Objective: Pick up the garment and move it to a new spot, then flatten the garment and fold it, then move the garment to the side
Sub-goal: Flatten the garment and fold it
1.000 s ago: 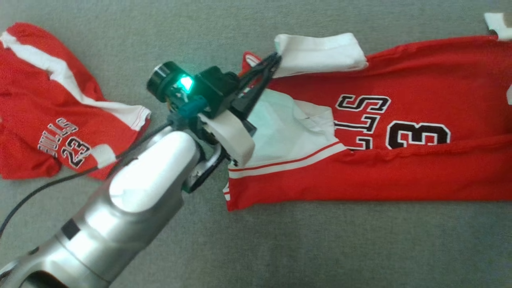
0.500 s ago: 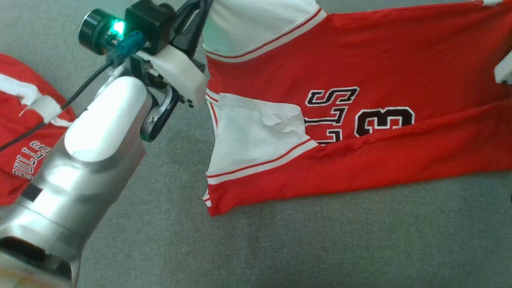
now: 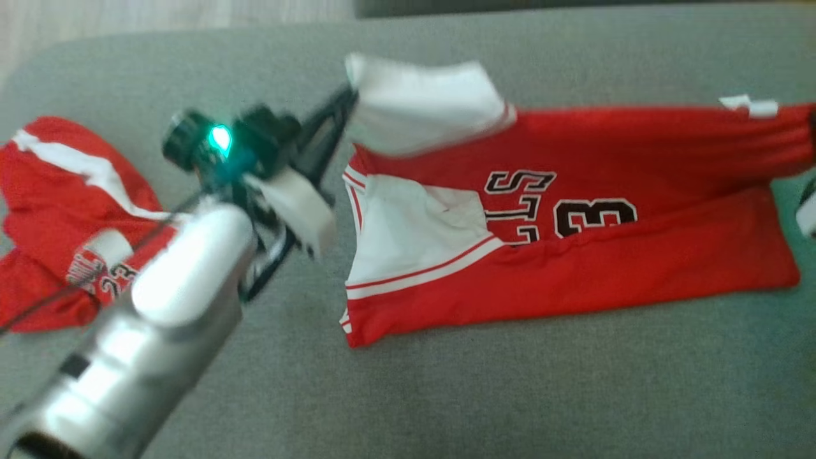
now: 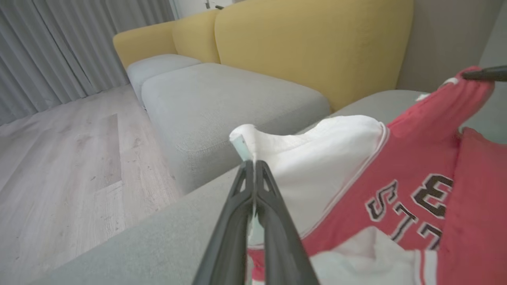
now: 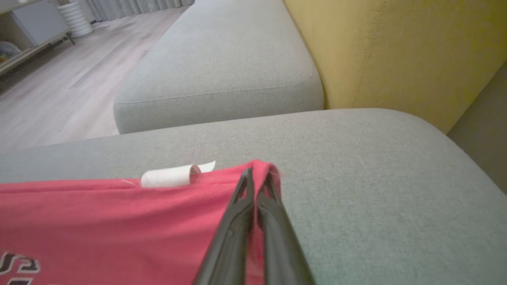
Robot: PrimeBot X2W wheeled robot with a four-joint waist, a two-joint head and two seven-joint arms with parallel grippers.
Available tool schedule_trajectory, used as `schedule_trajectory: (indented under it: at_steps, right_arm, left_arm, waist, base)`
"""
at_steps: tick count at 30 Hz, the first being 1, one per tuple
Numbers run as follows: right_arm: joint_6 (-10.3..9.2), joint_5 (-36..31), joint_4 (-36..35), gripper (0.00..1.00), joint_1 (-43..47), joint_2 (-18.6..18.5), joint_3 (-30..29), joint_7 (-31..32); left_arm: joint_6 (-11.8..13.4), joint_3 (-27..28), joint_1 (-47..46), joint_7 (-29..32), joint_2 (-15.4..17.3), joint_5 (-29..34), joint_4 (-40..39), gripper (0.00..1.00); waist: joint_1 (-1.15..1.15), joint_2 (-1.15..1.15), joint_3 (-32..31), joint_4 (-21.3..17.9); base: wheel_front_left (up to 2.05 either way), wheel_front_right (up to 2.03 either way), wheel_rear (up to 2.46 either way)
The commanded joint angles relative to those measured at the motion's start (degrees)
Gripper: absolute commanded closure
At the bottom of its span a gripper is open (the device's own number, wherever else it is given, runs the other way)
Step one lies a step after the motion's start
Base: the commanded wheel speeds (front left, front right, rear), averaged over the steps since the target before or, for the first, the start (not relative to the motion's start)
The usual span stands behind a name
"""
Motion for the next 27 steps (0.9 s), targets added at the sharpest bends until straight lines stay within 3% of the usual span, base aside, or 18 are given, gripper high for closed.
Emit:
schedule_trajectory:
  at_steps: [1, 14, 27]
  right_arm:
    - [-0.05, 2.2, -3.2, 1.00, 2.4, -3.1, 1.4, 1.6]
    - [-0.05, 8.4, -9.8, 1.00, 14.7, -11.2, 5.7, 13.2]
    - [-0.05, 8.2, -10.4, 1.00, 19.6, -13.0, 6.8, 21.9]
  left_arm:
    - [-0.1, 1.5, 0.7, 1.0, 3.0, -1.0, -3.1, 1.00]
    - [-0.5, -5.4, 14.9, 11.8, 10.2, -3.6, -16.5, 1.00]
    - [0.8, -9.6, 15.9, 10.6, 9.0, 1.1, -14.2, 1.00]
  waist:
    - [0.01, 0.00, -2.6, 0.8]
    - [0.01, 0.00, -5.3, 2.0]
    - [0.01, 0.00, -4.1, 1.9]
  base:
    - [0.00, 0.00, 0.00]
    - [0.00, 0.00, 0.00]
    - [0.00, 0.00, 0.00]
